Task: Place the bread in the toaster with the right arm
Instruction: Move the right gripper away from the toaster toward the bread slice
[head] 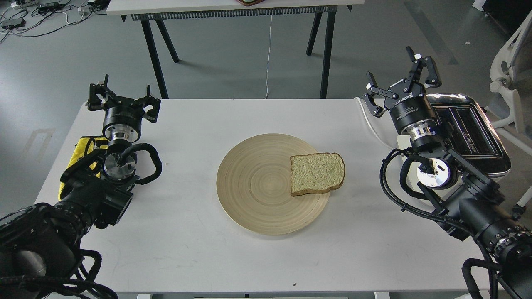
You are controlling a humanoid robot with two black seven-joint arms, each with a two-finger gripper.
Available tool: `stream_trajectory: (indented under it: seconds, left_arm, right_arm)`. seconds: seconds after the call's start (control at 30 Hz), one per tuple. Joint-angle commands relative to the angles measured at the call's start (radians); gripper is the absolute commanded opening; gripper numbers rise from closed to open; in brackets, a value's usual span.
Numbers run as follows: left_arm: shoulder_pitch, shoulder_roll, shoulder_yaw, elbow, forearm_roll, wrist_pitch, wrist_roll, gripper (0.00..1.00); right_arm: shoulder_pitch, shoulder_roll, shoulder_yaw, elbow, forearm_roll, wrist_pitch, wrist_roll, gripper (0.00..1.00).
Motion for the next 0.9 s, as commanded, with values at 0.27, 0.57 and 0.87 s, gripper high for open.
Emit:
stream_trajectory:
  seconds: [0.27,0.57,0.87]
  left_arm:
    - [0.001,0.001,0.001,0.000,0.001,0.000,0.000,1.00]
    - [0.000,0.000,0.001,0.000,0.001,0.000,0.000,1.00]
    - [0.001,0.000,0.001,0.000,0.000,0.000,0.000,1.00]
  right_arm:
    - [0.004,-0.100,-0.142,0.190,-0.095,-0.100,0.005,1.00]
    - [-0.001,-0.240,-0.317,0.385,-0.400,-0.677,0.003,1.00]
    - [-0.070,-0.205,-0.623,0.391,-0.476,-0.977,0.009,1.00]
